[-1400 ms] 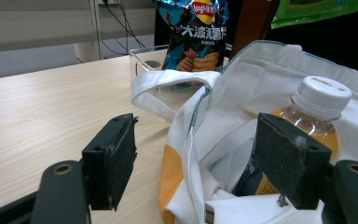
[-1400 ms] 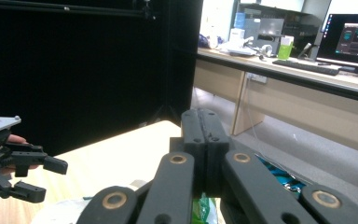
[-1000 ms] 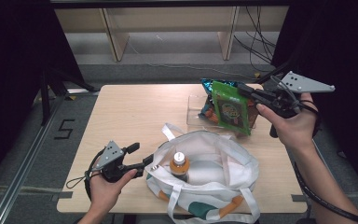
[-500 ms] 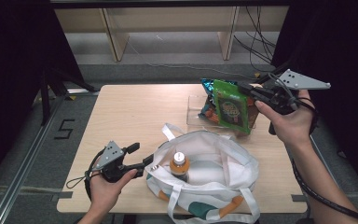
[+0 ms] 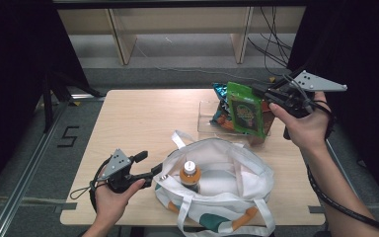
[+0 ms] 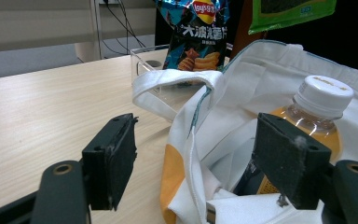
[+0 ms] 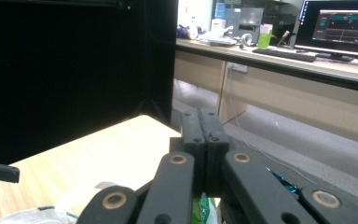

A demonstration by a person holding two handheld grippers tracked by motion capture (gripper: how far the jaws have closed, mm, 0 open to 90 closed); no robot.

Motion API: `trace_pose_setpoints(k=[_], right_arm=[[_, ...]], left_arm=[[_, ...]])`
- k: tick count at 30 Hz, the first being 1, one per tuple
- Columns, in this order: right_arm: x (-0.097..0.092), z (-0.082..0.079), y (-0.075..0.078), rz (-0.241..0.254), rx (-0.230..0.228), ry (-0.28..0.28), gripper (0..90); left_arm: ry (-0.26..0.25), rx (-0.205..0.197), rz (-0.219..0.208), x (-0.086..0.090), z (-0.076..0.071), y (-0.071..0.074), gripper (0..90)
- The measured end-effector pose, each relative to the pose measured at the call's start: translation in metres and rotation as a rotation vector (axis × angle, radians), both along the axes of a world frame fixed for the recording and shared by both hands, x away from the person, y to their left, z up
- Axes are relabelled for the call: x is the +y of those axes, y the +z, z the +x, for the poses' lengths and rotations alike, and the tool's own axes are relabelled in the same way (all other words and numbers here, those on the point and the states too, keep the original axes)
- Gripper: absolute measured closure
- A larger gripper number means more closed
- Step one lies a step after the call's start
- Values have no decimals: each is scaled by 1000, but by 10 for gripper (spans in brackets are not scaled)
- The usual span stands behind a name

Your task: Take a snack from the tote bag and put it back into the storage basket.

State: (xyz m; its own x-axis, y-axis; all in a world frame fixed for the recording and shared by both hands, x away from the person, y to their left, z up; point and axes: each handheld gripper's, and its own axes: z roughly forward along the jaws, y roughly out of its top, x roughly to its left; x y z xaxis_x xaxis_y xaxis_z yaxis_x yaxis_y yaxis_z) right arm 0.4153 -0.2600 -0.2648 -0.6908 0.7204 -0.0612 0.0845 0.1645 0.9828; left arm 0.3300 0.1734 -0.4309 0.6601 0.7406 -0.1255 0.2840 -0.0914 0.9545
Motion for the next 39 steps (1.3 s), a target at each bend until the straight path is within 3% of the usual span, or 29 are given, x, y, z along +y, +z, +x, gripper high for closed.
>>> trace_pose_setpoints(k=[4,6,13,14,17,21,22,25,29,30,31,33,39], right_arm=[[1,1,0,13,21,4,900],[0,3,0,-1,-15,-11,900],[2,6,-1,2,-10,-3,900],[2,5,-1,11,11,-6,900],[2,8,-2,-1,-10,-9,900],[3,8,-3,14,16,-12,900],[3,11,-3,2,-10,-5,900],[3,13,-5,9,12,-15,900],[0,18,-7,-5,0,-29,900],[2,17,-8,18,37,-34,900],[1,20,-8,3,11,-32,900],[1,21,-9,3,28,-39,900],[2,28,-13,-3,24,-40,900]], left_arm=[[0,-1,0,0,0,0,290],[0,-1,0,0,0,0,290],[0,0,-1,0,0,0,290],[0,-1,0,0,0,0,290],[1,0,0,0,0,0,290],[0,-1,1,0,0,0,290],[-1,-1,1,0,0,0,290],[0,-1,1,0,0,0,290],[0,0,1,0,0,0,290],[-1,0,1,0,0,0,290],[-1,1,1,0,0,0,290],[0,0,1,0,0,0,290],[-1,1,1,0,0,0,290]])
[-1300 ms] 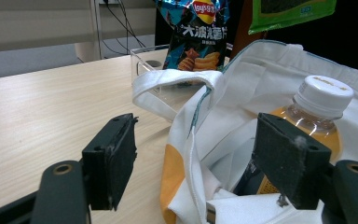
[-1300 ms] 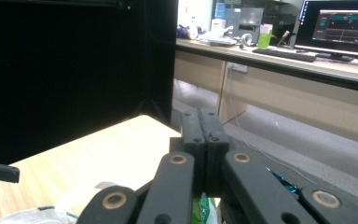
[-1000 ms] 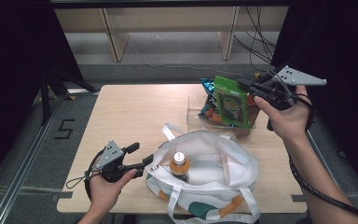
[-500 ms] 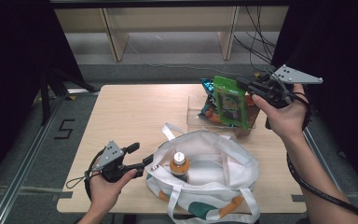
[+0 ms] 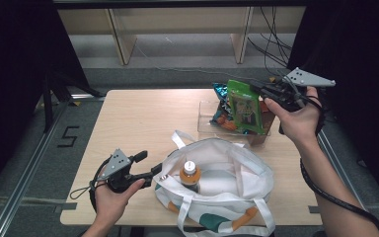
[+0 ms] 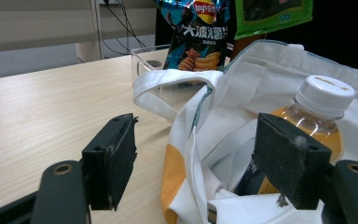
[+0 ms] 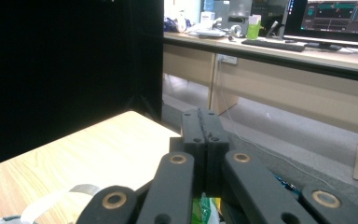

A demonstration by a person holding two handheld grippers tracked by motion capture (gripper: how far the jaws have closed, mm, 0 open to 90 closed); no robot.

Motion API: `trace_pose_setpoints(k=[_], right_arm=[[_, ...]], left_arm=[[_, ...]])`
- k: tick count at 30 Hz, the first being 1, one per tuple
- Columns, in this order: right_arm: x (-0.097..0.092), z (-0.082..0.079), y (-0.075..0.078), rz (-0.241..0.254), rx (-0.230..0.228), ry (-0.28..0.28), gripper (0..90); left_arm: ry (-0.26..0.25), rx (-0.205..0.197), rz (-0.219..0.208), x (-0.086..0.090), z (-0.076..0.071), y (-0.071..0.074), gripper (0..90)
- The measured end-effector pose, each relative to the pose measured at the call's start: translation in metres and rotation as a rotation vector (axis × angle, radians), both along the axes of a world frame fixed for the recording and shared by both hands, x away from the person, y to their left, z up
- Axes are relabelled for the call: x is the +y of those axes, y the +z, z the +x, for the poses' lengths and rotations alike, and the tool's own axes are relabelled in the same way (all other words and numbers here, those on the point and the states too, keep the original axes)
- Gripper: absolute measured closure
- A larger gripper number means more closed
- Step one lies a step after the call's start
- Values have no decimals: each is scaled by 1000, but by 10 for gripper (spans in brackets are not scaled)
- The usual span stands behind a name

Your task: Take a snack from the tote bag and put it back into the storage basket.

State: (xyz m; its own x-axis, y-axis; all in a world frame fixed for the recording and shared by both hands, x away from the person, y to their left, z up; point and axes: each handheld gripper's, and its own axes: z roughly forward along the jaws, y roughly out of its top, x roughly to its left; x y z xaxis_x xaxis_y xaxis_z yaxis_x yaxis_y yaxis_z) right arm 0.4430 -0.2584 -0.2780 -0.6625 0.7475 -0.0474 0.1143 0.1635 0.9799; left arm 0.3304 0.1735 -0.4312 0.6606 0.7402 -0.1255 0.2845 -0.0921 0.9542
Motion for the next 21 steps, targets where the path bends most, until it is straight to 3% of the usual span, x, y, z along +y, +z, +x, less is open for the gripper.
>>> trace_pose_setpoints(k=[3,4,6,8,10,11,12,13,14,16,17,19,20,21], right_arm=[[0,2,-2,-7,7,-11,900],[1,2,-2,1,36,-14,900],[0,6,-4,-21,0,-13,900],[3,6,-5,-4,34,-29,900],[2,9,-7,-15,16,-18,900],[3,9,-7,-10,41,-19,900],[2,11,-8,-18,19,-27,900],[4,11,-9,-2,28,-28,900],[3,12,-9,-16,40,-20,900],[3,14,-10,-21,28,-23,900],[4,14,-11,-11,61,-39,900],[3,16,-12,-21,49,-24,900],[4,16,-13,-14,67,-36,900],[4,18,-13,-25,39,-47,900]], left_arm=[[0,0,0,0,0,0,290],[0,0,0,0,0,0,290],[0,-1,1,0,0,0,290],[1,1,0,0,0,0,290],[0,0,2,0,0,0,290],[0,1,1,0,0,0,290],[0,-1,0,0,0,0,290],[-5,-7,-7,0,1,-1,290],[-5,-7,-6,0,1,-1,290],[-1,-1,2,0,0,0,290],[-1,-1,-2,0,1,0,290],[-1,1,1,0,0,0,290],[0,1,1,0,0,0,290],[0,2,0,0,0,0,290]])
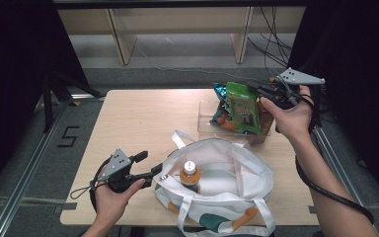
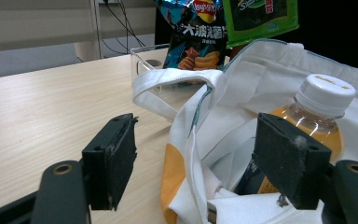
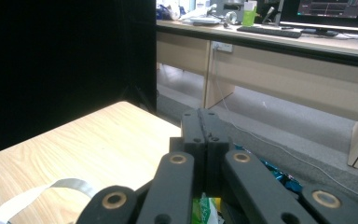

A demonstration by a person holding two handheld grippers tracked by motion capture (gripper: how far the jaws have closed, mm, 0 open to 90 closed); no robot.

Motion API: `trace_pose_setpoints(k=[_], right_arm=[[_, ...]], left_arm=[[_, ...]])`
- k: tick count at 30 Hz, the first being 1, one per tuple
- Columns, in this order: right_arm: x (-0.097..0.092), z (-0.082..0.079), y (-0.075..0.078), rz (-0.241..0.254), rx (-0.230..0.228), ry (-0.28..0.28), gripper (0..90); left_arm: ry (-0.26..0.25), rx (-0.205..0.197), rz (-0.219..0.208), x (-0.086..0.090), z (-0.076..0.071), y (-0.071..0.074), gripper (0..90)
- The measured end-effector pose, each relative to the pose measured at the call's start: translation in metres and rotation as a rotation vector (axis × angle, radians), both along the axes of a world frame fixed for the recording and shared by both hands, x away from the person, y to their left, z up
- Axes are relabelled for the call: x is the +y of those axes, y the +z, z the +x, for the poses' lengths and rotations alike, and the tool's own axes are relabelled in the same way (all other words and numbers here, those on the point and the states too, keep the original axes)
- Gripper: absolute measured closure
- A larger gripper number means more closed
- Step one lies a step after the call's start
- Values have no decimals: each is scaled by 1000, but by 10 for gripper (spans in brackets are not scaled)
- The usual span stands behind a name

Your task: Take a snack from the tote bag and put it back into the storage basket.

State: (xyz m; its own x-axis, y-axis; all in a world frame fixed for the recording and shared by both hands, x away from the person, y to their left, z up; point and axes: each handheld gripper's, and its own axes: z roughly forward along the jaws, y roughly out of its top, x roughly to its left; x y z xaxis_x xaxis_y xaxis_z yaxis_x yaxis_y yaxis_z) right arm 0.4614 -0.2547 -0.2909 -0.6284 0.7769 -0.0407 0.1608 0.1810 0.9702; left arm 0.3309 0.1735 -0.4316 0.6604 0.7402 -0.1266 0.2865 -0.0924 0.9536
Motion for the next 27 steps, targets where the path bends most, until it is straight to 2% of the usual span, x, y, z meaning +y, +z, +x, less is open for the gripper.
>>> trace_pose_setpoints(k=[1,5,9,10,14,16,17,18,24,25,26,27], right_arm=[[1,0,-1,9,20,7,900],[2,4,-3,5,15,7,900],[4,6,-5,10,33,1,900],[4,7,-6,6,21,0,900],[5,8,-8,8,44,6,900],[5,11,-10,1,34,18,900],[5,11,-11,-1,51,11,900],[5,13,-12,-3,43,10,900],[8,16,-17,6,67,2,900],[7,18,-18,-4,52,8,900],[9,18,-19,9,63,-3,900],[9,19,-19,5,52,1,900]], left_arm=[[1,0,0,0,0,0,290],[0,1,0,0,0,0,290],[4,-1,1,1,0,0,290],[3,-4,-9,0,0,0,290],[4,0,0,1,0,0,290],[5,1,-1,1,0,0,290],[3,1,-1,1,0,0,290],[3,1,-1,1,0,0,290],[4,1,-1,1,0,0,290],[4,0,0,1,0,0,290],[2,-5,-7,1,0,-1,290],[4,1,0,1,0,0,290]])
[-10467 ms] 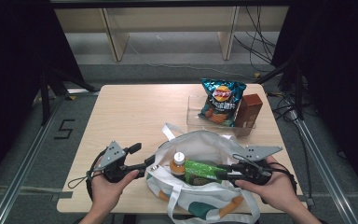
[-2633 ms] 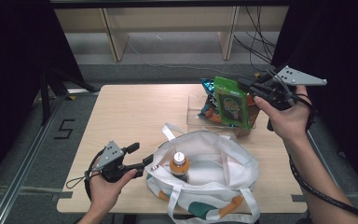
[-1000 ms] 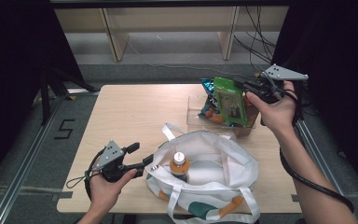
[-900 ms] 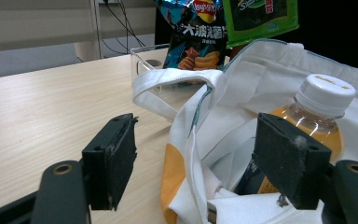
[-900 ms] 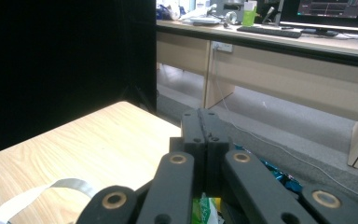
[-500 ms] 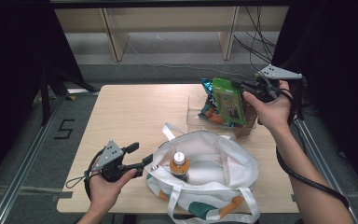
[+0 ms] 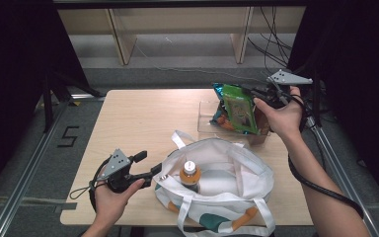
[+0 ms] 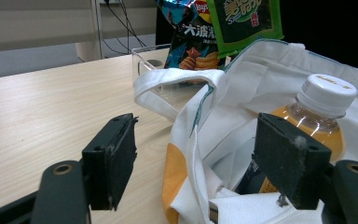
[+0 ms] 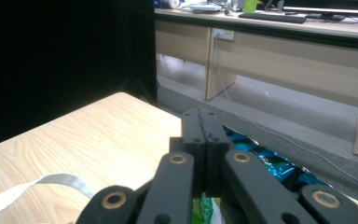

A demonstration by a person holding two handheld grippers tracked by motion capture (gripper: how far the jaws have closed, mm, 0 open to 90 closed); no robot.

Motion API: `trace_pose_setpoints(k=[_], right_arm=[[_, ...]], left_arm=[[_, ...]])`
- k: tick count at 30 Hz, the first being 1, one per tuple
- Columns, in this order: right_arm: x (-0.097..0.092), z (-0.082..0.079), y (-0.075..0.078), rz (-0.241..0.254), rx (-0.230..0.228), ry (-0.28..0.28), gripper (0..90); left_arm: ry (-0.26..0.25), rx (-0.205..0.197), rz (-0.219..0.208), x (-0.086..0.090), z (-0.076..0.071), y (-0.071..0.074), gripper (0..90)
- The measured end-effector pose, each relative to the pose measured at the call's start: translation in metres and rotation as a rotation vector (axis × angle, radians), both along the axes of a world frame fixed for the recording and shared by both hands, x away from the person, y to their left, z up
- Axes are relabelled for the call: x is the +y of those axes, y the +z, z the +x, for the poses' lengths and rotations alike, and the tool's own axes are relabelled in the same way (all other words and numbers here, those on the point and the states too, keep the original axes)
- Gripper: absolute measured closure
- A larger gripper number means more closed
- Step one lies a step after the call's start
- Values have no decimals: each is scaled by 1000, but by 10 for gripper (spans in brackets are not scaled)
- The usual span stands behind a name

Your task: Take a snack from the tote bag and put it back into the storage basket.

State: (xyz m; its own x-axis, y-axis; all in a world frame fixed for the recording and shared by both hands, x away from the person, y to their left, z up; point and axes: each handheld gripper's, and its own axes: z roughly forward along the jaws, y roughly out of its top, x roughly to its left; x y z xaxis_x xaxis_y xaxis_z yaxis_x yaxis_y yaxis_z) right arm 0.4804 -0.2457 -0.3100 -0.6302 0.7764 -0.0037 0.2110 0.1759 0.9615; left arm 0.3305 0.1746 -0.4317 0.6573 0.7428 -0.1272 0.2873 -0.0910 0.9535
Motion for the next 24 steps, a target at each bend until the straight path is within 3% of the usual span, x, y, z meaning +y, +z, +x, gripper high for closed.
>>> trace_pose_setpoints(k=[10,24], right_arm=[[6,5,-6,-3,26,17,900],[10,14,-12,-21,14,32,900]], left_arm=[[-2,0,2,0,0,0,290],[-3,-1,3,0,0,0,290]])
